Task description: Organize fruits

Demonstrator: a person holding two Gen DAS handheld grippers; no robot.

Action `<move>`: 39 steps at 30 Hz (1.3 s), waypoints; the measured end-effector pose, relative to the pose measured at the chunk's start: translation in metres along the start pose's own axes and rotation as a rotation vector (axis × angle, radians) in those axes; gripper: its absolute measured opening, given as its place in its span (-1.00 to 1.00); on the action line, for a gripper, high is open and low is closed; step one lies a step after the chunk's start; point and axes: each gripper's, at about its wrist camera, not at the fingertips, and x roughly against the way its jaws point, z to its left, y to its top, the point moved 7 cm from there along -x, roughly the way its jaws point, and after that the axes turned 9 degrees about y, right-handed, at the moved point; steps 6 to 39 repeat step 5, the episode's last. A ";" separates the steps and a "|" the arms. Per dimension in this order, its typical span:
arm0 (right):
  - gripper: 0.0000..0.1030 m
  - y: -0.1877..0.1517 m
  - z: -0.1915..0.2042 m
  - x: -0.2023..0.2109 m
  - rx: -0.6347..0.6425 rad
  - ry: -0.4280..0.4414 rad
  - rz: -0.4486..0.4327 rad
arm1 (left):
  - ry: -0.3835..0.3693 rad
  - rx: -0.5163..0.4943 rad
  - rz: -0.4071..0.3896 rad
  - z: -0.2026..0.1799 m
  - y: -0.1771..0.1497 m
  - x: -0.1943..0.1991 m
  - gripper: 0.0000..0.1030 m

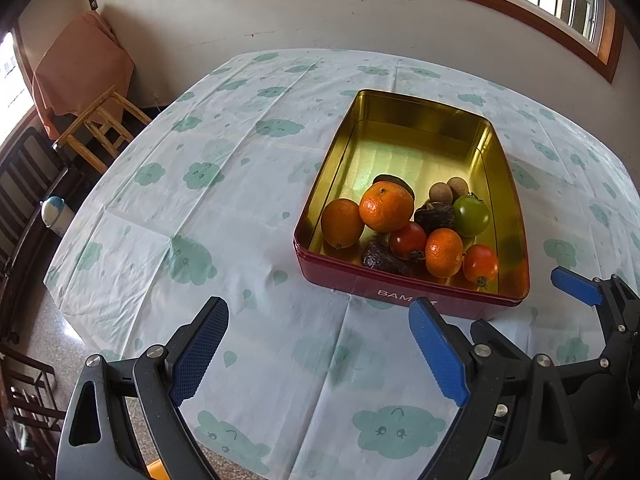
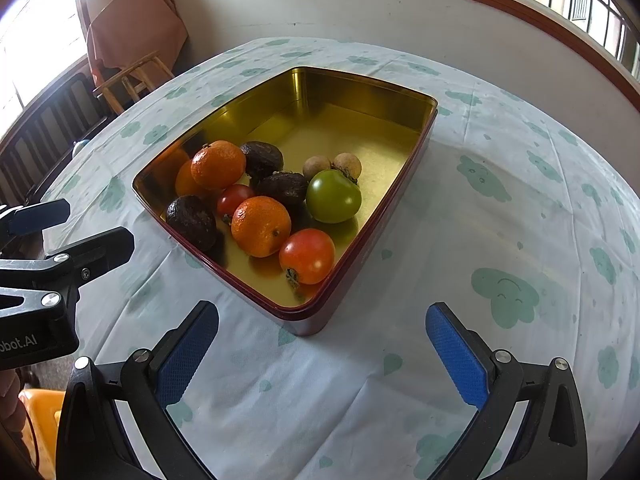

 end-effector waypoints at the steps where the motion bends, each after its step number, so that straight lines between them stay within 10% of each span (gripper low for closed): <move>1: 1.00 0.000 0.000 0.000 0.000 -0.001 0.001 | -0.002 -0.001 0.003 0.000 0.000 0.000 0.75; 39: 1.00 0.000 -0.001 0.001 -0.002 -0.003 0.002 | -0.006 -0.005 0.000 -0.001 0.001 0.001 0.80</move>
